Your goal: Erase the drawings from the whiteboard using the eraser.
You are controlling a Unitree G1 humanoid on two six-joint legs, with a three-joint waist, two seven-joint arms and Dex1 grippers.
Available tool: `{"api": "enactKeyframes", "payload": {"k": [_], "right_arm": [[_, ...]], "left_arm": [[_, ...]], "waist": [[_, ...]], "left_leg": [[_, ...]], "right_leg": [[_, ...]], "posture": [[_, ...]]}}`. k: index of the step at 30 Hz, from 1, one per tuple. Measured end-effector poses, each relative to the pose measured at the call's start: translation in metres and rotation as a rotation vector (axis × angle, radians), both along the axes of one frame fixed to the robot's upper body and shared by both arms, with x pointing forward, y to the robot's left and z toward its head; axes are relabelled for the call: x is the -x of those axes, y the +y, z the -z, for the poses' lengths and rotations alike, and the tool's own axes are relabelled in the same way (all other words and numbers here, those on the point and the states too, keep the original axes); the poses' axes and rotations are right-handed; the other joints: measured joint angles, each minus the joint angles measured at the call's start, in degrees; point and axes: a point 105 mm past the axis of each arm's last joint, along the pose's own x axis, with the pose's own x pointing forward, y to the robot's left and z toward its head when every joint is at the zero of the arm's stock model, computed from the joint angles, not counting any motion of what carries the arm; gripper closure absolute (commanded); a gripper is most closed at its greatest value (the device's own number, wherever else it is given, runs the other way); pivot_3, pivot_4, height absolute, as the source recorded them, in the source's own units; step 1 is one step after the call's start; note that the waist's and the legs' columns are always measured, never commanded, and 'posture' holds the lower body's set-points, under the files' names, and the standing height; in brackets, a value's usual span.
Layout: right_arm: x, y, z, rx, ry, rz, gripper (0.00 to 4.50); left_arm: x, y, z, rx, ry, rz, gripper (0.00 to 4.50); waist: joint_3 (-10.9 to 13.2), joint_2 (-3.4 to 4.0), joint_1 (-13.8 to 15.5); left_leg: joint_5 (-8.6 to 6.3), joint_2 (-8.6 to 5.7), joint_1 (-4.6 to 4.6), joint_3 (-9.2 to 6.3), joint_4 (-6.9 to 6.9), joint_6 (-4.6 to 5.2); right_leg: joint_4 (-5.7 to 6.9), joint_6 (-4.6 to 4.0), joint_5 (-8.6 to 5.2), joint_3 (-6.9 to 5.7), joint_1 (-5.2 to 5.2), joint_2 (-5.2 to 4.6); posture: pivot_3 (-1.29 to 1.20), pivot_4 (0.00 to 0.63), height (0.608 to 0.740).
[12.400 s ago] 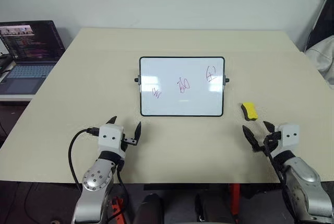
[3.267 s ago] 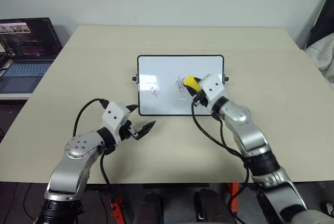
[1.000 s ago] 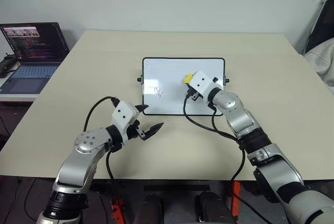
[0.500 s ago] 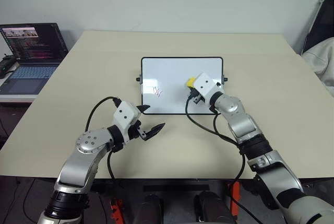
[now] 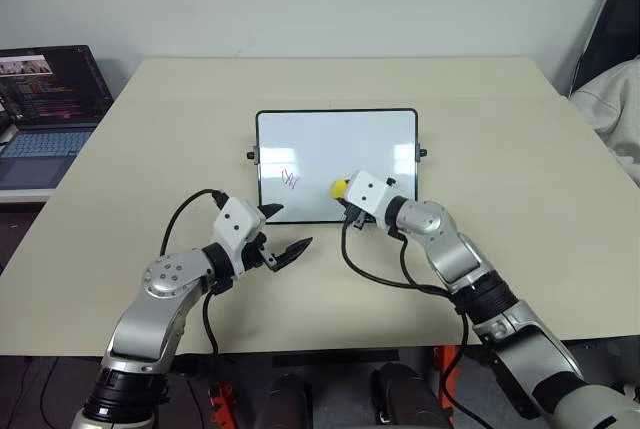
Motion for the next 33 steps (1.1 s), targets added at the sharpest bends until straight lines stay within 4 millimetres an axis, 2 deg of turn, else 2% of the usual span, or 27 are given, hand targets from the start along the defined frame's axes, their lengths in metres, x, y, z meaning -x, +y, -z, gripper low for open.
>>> {"api": "enactKeyframes", "payload": {"k": [2,4,6,8,15,19,22,29,33], "right_arm": [[-0.001,-0.004,-0.005,-0.030,-0.005,0.023,3.33],[-0.002,-0.018,-0.016,-0.118,0.021,0.074,3.33],[0.006,-0.032,-0.028,-0.223,0.060,0.092,3.33],[0.021,-0.037,-0.035,-0.276,0.093,0.051,3.33],[0.083,-0.061,-0.021,-0.406,0.251,-0.013,3.33],[0.103,-0.067,-0.017,-0.454,0.298,-0.022,3.33],[0.107,-0.068,-0.007,-0.434,0.332,-0.014,3.33],[0.100,-0.053,-0.018,-0.474,0.280,-0.055,3.33],[0.095,-0.052,-0.010,-0.401,0.248,-0.056,3.33]], "left_arm": [[-0.001,0.001,-0.001,0.008,-0.003,-0.017,0.00],[-0.003,0.008,-0.003,0.022,-0.001,-0.055,0.00],[-0.004,0.016,-0.005,0.037,0.000,-0.097,0.00],[-0.004,0.020,-0.006,0.051,0.006,-0.120,0.00],[-0.002,0.016,-0.015,0.073,-0.025,-0.139,0.00],[-0.001,0.029,-0.017,0.076,-0.037,-0.207,0.00],[0.002,0.041,-0.012,0.075,-0.025,-0.260,0.00],[0.002,0.051,-0.014,0.105,-0.042,-0.319,0.00],[0.008,0.055,-0.005,0.104,-0.005,-0.322,0.00]], "waist": [[0.1,0.00,0.0],[0.1,0.01,0.4],[0.2,0.01,0.8],[0.1,0.01,1.1],[0.1,0.01,1.3],[0.2,0.01,0.9],[0.2,0.02,1.0],[0.1,0.01,1.1],[0.1,0.01,1.2]], "left_leg": [[0.00,-0.01,-0.04,-0.02,0.01,0.00],[0.01,-0.03,-0.28,-0.16,0.03,-0.01],[0.00,-0.06,-0.74,-0.26,0.03,-0.03],[-0.07,-0.09,-1.28,-0.27,0.04,-0.16],[-0.29,-0.11,-1.85,-0.35,0.03,-0.46],[-0.31,-0.07,-1.73,-0.30,0.03,-0.45],[-0.31,-0.09,-1.71,-0.31,0.05,-0.44],[-0.29,-0.12,-1.61,-0.30,0.10,-0.44],[-0.29,-0.13,-1.59,-0.30,0.10,-0.45]], "right_leg": [[-0.01,-0.01,0.00,0.00,-0.02,0.00],[-0.05,0.04,0.00,-0.04,-0.14,0.01],[-0.06,0.07,-0.03,-0.10,-0.54,0.02],[0.07,-0.17,0.14,-0.11,-1.08,-0.01],[-0.44,0.00,-0.06,-0.15,-1.34,-0.16],[-0.44,0.00,-0.06,-0.21,-1.26,-0.10],[-0.42,0.00,-0.07,-0.25,-1.23,-0.02],[-0.39,0.02,-0.06,-0.28,-1.11,0.04],[-0.38,0.01,-0.06,-0.27,-1.10,0.03]], "posture": [[0.00,0.150,0.740],[0.00,0.150,0.740],[0.00,0.150,0.740],[0.00,0.150,0.740],[0.00,0.150,0.740],[0.00,0.150,0.740],[0.00,0.150,0.740],[0.00,0.150,0.740],[0.00,0.150,0.740]]}}
